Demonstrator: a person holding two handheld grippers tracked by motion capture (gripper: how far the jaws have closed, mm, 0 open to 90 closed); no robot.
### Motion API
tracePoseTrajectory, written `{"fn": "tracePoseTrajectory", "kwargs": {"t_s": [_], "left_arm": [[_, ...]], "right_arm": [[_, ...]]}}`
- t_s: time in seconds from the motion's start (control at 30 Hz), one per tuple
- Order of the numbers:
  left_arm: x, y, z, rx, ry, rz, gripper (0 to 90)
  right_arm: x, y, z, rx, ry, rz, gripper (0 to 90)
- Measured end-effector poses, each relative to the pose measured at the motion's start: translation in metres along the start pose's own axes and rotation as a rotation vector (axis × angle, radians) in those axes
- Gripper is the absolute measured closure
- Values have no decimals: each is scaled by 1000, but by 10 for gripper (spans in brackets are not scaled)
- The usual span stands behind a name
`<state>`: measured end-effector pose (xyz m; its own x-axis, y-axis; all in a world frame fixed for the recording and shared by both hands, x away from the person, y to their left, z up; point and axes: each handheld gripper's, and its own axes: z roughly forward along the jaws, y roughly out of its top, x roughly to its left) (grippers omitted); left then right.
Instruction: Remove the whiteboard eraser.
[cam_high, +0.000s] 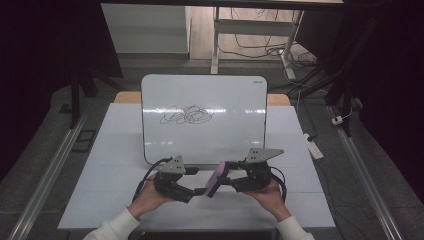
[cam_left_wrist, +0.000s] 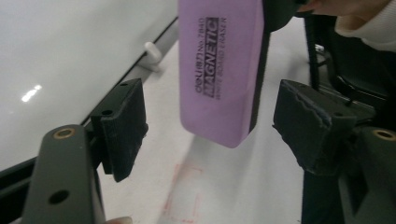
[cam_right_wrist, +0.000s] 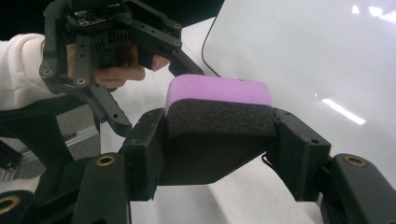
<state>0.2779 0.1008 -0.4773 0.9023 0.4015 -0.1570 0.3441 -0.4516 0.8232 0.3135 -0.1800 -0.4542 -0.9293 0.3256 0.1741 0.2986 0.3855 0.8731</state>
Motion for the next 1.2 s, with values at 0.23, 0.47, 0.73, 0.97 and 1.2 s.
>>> {"fn": "tracePoseTrajectory", "kwargs": {"t_s": [0.23, 0.47, 0.73, 0.97, 1.2], "left_arm": [[3, 0, 7, 1, -74, -5, 293], [3, 1, 16, 5, -151, 5, 319], [2, 0, 21, 12, -222, 13, 389], [4, 0, 22, 13, -233, 0, 405], [2, 1, 21, -22, -222, -19, 399]], "right_arm": [[2, -1, 3, 8, 51, -33, 394], [6, 0, 4, 6, 122, -68, 393], [9, 0, 5, 6, 166, -96, 393], [8, -1, 5, 7, 171, -91, 393], [7, -1, 3, -30, 172, -79, 396]]}}
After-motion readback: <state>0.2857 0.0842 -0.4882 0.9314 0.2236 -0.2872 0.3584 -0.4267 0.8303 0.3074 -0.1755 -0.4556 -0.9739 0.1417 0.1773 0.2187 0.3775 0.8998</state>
